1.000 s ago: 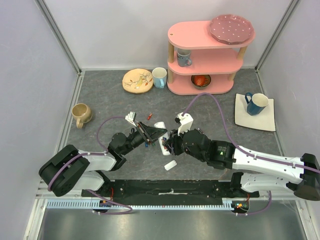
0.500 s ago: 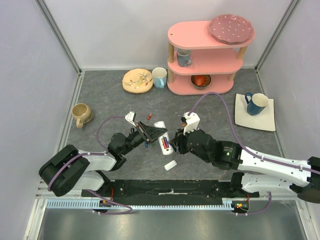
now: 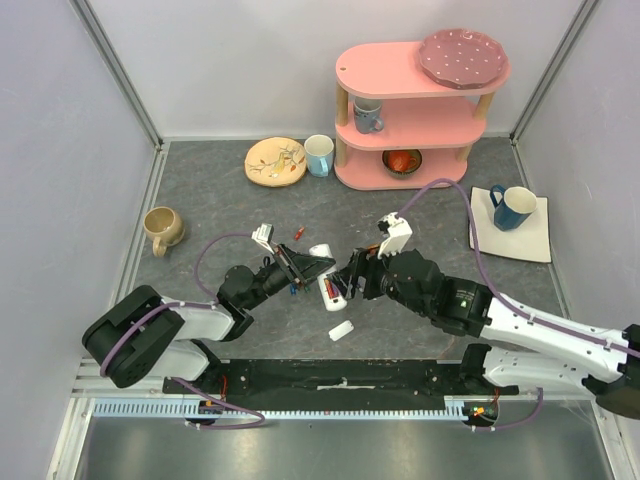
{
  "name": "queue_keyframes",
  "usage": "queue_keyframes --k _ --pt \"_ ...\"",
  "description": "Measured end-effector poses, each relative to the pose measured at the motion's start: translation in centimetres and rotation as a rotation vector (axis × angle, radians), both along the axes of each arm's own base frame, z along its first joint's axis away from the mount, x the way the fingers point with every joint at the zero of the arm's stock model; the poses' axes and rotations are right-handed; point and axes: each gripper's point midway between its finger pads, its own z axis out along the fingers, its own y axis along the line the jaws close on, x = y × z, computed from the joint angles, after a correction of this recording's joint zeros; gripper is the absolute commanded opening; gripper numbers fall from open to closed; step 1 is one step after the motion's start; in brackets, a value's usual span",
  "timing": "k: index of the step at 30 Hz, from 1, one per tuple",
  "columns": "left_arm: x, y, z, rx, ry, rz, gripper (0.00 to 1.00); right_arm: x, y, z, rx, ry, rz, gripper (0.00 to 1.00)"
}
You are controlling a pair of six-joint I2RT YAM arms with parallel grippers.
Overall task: Load the batteries into the remote control
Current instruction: Load the battery into the remote control.
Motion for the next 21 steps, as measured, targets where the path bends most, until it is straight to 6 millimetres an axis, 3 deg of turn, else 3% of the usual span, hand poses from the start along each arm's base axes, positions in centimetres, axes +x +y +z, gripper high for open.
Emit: queue_keyframes --k 7,10,21 --pt "-0.1 -0.2 0.0 0.003 -0.001 -0.013 0.02 2.2 -1.6 -2.9 0.160 0.161 -0.070 0.84" --pt "-0.1 -0.3 0.1 0.003 -0.010 -0.017 0.02 2.2 -1.7 -3.9 0.214 0.217 -0.067 0.84" --pt "-0.1 -0.3 0.3 0.008 -0.025 -0.016 0.02 1.4 1.0 -1.7 0.364 0.252 0.043 0.81"
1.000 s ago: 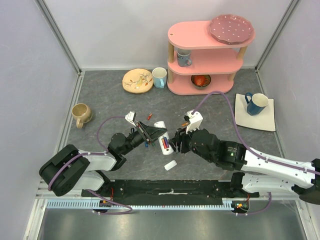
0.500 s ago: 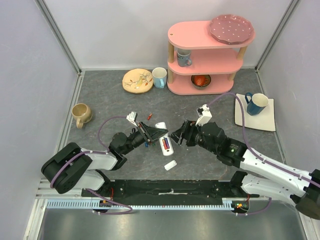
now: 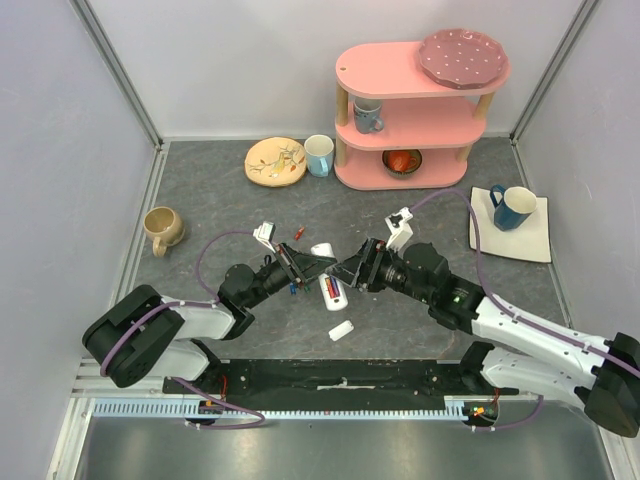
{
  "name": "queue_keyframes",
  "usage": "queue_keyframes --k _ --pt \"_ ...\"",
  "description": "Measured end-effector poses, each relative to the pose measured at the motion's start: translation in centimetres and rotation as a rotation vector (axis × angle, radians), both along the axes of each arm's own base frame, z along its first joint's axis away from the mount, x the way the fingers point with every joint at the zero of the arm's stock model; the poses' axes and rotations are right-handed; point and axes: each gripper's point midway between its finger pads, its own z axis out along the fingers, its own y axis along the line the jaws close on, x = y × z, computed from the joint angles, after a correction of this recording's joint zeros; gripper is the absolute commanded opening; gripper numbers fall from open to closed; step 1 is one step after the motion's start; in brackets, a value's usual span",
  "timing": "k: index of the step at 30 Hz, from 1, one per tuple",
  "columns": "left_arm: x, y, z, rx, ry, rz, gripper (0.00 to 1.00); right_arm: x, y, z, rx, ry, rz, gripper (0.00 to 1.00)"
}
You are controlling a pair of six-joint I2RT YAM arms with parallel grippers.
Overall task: Load the batteries into the remote control
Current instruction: Load the battery into the remote control.
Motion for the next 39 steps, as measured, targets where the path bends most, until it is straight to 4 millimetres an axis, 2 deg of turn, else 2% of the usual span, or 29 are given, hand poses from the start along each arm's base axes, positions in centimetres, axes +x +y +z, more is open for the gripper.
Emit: queue_keyframes --k 14,27,39 --pt "0.1 -0.1 0.8 -0.012 -0.018 -0.001 0.02 -0.1 0.0 -2.3 -0.009 0.069 0.011 0.77" --pt "0.0 -0.1 0.9 -0.014 -0.021 -0.002 0.02 0.4 0.0 -1.8 0.035 0.073 -0.005 0.77" --pt "0.0 0.0 1.0 -0.015 -0.024 -0.003 0.02 0.1 0.0 -2.4 0.062 0.094 0.003 0.71"
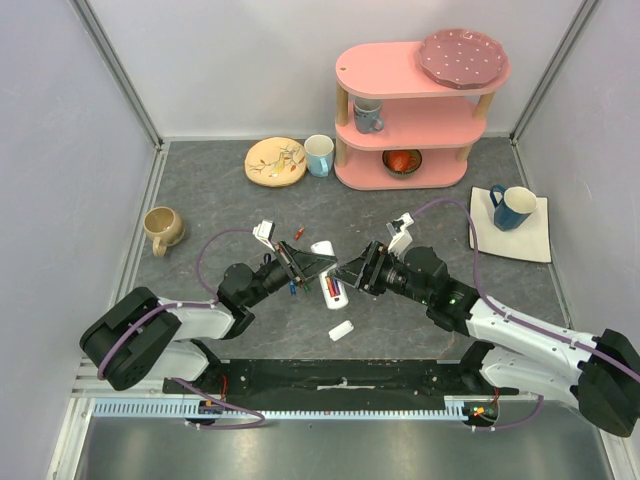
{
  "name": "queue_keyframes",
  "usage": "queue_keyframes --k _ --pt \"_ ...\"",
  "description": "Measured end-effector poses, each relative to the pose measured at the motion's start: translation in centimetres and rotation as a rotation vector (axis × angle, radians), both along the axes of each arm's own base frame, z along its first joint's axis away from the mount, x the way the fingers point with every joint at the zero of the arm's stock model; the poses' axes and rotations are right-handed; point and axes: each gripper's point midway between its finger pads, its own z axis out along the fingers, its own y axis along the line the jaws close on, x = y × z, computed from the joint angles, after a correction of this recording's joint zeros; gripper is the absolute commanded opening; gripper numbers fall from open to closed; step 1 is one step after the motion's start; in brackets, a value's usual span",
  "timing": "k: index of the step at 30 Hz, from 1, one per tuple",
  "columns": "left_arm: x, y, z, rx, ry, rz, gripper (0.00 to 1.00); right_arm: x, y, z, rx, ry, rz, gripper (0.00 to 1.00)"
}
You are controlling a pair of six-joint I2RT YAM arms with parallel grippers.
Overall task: Load the batteries into the remote control
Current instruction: Load the battery into the remote control.
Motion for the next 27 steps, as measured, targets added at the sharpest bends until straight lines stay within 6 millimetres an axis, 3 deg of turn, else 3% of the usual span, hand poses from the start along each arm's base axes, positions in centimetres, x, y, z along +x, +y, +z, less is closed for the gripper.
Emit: queue_keyframes --k 27 --pt "0.1 -0.3 1.4 -0.005 -0.040 -0.003 0.02 -0.4 0.3 0.6 0.069 -0.004 0.013 0.66"
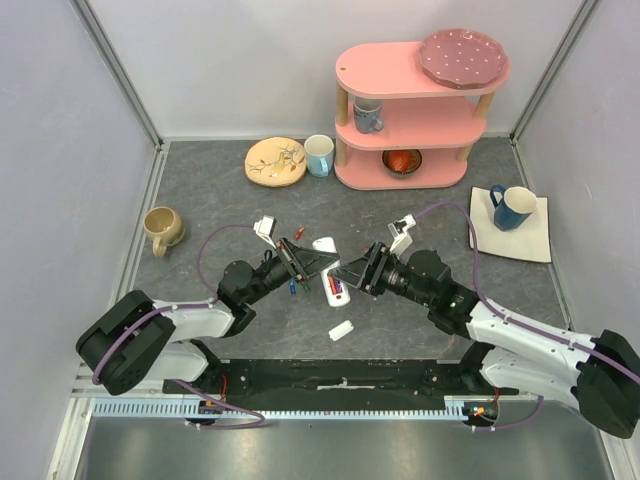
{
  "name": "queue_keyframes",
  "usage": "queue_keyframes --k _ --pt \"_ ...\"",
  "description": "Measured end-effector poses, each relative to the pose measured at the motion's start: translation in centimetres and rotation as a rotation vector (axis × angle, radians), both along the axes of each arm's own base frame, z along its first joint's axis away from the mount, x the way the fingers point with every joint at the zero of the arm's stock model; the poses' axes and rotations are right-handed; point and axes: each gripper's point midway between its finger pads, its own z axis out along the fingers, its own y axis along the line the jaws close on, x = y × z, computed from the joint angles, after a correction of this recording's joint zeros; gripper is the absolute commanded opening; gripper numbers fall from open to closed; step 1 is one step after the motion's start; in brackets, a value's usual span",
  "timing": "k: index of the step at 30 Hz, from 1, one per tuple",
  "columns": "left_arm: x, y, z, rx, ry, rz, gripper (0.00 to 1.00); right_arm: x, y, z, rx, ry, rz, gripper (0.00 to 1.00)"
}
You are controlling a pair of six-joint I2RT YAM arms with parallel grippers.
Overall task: Load the batteries into the remote control
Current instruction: Load the battery into the remote control.
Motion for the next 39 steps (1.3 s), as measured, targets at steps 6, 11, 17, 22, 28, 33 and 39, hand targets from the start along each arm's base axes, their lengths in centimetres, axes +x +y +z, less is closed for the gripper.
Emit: queue_keyframes --k 6,11,17,22,28,33,39 --pt "-0.2 0.0 0.5 -0.003 -0.018 -0.006 0.02 -0.1 -0.1 0.4 0.020 -0.008 0.001 0.65" --pt "-0.2 -0.1 0.5 0.006 -0.017 -0.013 0.02 -0.2 -0.2 0.3 0.025 -0.008 0.001 0.65" --pt "-0.1 -0.2 0.4 0.013 -0.016 -0.013 0.02 -0.3 -0.2 0.1 0.027 -0.004 0.001 0.63" --pt "-0.1 -0.3 0.5 0.014 -0.017 -0.013 0.02 -0.3 -0.2 0.1 0.031 -0.006 0.001 0.62" --pt "0.0 -0.3 0.6 0.013 -0.021 -0.011 0.02 -0.3 -0.2 0.2 0.041 -0.012 0.002 0.62" --pt "0.3 -0.1 1.0 0.011 -0.032 -0.004 0.02 -0.2 -0.2 0.3 0.052 -0.020 0.000 0.62" --pt "0.5 0.3 1.4 0.006 -0.043 0.007 0.02 -0.3 -0.1 0.5 0.061 -0.022 0.011 0.67"
